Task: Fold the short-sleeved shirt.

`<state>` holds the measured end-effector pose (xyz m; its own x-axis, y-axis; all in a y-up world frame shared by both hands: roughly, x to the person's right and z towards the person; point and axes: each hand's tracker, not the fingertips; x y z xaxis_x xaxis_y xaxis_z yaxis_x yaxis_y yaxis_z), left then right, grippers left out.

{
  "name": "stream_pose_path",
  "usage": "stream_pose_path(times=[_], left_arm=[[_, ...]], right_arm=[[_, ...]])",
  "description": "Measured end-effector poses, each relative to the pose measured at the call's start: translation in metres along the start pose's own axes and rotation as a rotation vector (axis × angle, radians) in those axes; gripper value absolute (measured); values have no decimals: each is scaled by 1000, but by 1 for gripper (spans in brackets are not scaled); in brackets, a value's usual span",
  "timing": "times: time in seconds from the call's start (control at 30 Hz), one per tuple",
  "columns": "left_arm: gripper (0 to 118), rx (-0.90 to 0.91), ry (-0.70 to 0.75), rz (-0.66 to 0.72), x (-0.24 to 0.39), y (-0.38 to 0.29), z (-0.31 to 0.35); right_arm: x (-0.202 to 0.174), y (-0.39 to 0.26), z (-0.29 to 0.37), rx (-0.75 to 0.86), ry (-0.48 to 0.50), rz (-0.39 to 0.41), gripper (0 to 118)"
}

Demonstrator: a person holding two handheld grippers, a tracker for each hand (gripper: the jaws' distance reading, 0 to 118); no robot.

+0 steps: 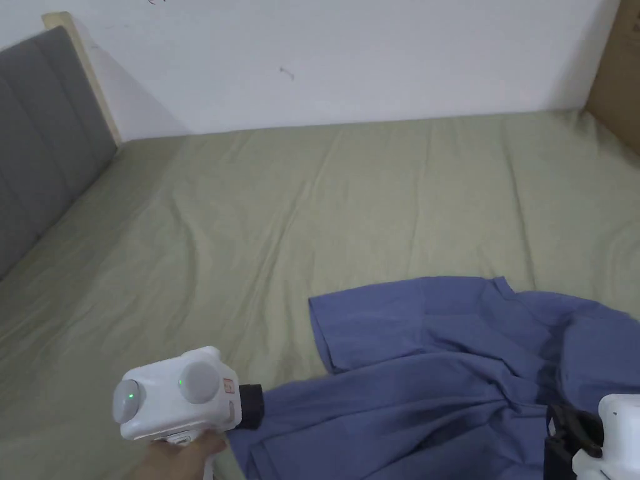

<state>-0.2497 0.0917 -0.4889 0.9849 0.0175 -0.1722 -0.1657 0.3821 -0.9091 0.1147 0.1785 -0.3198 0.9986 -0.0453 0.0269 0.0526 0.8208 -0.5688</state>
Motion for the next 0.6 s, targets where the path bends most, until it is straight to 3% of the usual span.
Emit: stream_pose_path(times=[0.1, 0.13, 0.3, 0.4, 0.47, 0.6], left_arm=[[34, 47, 14, -69, 15, -2, 3], [0, 66, 10, -71, 15, -6, 8], [0, 89, -57, -67, 10, -5, 25], [0, 135, -164, -10, 1, -6, 38], [0, 193, -171, -3, -3, -6, 51], [0, 250, -256, 31, -14, -5, 72]], right_arm=[[7, 0, -5, -20, 7, -32, 0], [9, 1, -6, -23, 13, -34, 0], [20, 22, -24, -20, 29, -27, 0], [31, 53, -53, -28, 146, -76, 0], [34, 83, -85, -39, 214, -38, 0], [23, 146, -169, -103, 260, 109, 4]])
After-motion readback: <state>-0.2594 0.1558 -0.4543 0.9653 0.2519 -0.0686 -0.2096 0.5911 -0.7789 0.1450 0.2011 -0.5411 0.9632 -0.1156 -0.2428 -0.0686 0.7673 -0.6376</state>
